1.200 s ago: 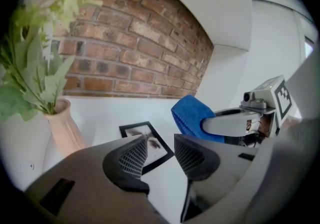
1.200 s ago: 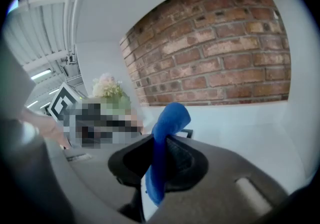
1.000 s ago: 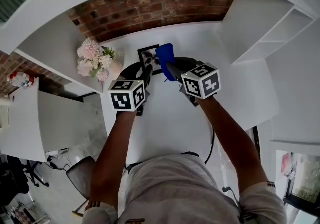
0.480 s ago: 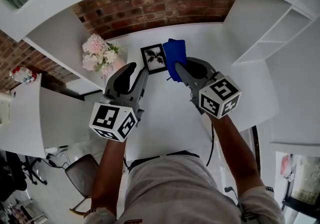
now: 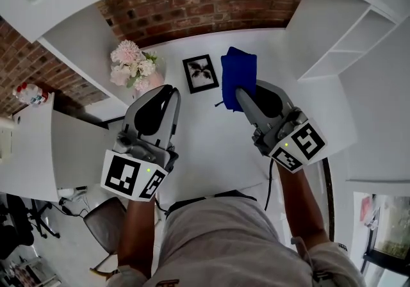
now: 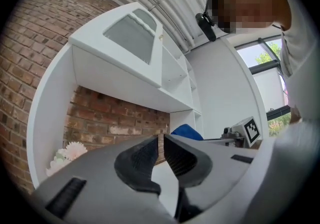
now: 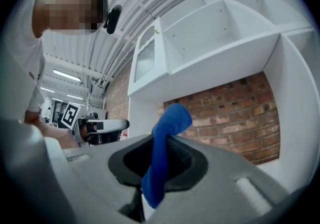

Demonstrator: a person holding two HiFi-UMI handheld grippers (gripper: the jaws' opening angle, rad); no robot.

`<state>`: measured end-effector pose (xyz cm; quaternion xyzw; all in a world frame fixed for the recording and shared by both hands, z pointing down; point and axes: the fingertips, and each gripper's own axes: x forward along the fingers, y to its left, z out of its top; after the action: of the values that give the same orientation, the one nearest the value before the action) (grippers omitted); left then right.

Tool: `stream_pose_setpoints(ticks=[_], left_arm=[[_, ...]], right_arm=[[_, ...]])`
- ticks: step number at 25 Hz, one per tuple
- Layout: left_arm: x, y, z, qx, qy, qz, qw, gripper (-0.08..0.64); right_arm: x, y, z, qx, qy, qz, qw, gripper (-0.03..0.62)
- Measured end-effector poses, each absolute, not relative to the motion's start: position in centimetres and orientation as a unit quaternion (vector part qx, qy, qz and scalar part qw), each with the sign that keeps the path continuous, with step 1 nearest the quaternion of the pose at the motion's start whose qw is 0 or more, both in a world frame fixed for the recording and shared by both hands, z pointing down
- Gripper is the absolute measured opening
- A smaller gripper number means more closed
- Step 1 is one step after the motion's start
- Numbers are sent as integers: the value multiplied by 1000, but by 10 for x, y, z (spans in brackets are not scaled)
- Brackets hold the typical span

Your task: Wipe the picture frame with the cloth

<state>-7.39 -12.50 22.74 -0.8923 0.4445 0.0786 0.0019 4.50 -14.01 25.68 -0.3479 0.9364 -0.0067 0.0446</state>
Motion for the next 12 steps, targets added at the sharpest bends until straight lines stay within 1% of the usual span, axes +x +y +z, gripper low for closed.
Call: stream_pose_setpoints(ticks=[4, 12], left_arm=[[-75, -118, 228, -896, 436, 84, 0, 3], [-69, -110, 231, -905, 417, 87, 5, 0]], right_arm=[[34, -122, 244, -330, 942, 24, 62, 51], [21, -99, 226, -304, 947, 67, 81, 49]])
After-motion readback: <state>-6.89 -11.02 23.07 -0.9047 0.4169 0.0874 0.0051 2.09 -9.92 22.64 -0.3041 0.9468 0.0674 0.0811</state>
